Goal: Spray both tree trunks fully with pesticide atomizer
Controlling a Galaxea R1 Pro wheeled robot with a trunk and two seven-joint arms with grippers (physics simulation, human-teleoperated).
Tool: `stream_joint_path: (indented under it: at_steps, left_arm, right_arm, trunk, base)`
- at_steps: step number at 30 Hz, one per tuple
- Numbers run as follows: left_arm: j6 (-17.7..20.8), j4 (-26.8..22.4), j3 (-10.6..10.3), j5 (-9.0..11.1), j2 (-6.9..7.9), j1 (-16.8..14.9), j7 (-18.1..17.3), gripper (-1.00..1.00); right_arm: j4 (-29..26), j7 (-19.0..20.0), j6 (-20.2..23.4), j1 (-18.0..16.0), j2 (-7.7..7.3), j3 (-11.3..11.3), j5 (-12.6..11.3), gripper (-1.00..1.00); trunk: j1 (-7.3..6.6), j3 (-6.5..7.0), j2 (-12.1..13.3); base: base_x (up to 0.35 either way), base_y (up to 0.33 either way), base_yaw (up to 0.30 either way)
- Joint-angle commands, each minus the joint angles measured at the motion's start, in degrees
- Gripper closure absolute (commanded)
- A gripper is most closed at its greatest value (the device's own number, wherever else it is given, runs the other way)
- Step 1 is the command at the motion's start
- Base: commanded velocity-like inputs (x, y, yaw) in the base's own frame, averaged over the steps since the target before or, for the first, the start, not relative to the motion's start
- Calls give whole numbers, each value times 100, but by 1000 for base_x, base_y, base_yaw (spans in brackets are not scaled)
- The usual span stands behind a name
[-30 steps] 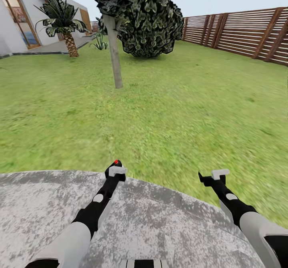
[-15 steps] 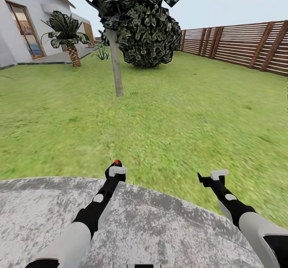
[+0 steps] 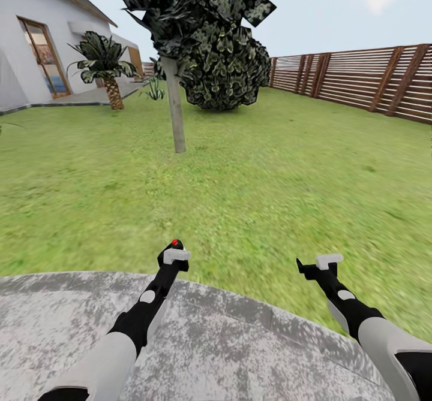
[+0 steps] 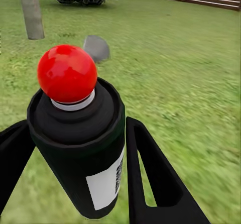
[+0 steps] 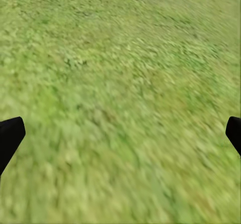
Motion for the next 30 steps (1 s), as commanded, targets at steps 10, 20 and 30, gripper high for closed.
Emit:
stream_joint_path:
  at_steps: [10,20,30]
  left_arm:
    - [0,0,-1,-2,0,0,1,100]
    - [0,7,-1,-2,0,0,1,100]
    - [0,9,-1,-2,0,0,2,100]
  right_arm:
    - [0,0,0,0,0,1,0,-100]
    - [0,0,0,0,0,1,0,-100]
    - [0,0,0,0,0,1,0,-100]
  trunk:
    - [-26,202,14]
    - [-51,336,27]
    - [-77,510,41]
  base:
    - [0,0,0]
    - [0,0,0]
    - [0,0,2]
